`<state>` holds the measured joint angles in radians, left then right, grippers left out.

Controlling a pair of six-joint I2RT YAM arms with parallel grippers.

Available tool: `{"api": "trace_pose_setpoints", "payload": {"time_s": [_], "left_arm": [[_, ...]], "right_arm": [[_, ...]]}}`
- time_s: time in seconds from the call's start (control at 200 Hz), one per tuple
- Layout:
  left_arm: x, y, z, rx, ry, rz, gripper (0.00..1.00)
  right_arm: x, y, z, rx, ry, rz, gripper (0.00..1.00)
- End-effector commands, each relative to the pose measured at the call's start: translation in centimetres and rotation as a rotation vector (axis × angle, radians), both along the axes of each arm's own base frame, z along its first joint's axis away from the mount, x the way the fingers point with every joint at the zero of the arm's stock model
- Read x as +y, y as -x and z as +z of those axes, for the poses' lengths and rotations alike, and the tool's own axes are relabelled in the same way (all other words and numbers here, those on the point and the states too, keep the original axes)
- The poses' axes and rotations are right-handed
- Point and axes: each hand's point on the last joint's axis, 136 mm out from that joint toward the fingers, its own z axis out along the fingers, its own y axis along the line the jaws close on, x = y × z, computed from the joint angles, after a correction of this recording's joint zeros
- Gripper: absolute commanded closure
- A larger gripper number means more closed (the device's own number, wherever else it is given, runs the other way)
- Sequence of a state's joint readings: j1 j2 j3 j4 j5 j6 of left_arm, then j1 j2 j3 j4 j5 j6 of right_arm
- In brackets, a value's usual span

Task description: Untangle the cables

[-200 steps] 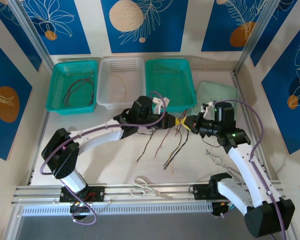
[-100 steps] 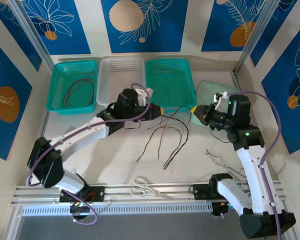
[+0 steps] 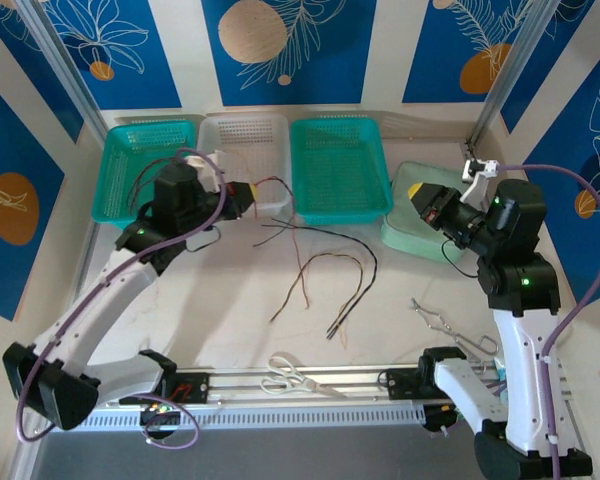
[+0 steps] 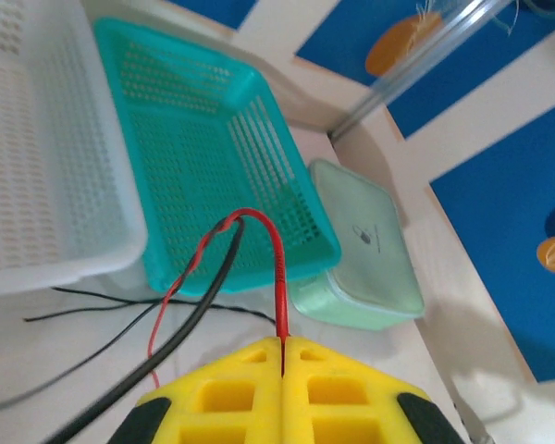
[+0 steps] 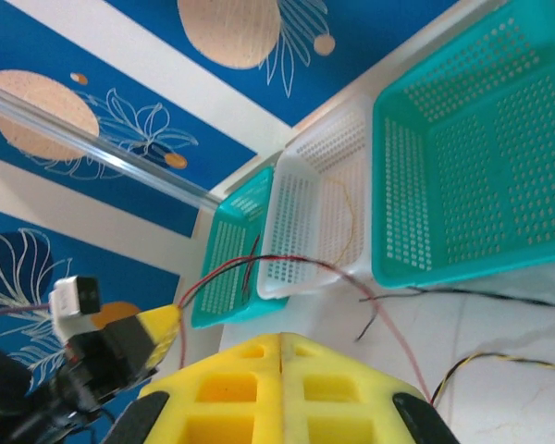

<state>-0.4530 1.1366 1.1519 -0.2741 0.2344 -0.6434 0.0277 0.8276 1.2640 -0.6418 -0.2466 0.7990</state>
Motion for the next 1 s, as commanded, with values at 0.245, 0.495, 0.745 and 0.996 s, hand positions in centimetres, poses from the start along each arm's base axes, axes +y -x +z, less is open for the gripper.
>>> {"api": "trace_pose_setpoints", "payload": {"time_s": [0.245, 0.495, 0.745, 0.996], "left_arm": [[-2.8, 1.6, 0.4, 0.065, 0.139, -0.188, 1.00], [-4.5, 2.3, 0.9, 0.066, 0.181, -0.249, 1.00], [-5.6, 3.1, 0.4, 0.078, 0.184, -0.288, 1.00], [-6.8, 3.7, 0.4, 0.101, 0.212, -0.323, 1.00]], "right_arm": [[8.4, -1.1, -2.2, 0.084, -0.121, 0.367, 0.79], [14.0, -2.3, -6.7, 0.201, -0.119, 0.448, 0.69], [18.0, -3.3, -7.3, 0.253, -0.195, 0.499, 0.55], [19.7, -4.6, -7.7, 0.262, -0.233, 0.493, 0.54]]}}
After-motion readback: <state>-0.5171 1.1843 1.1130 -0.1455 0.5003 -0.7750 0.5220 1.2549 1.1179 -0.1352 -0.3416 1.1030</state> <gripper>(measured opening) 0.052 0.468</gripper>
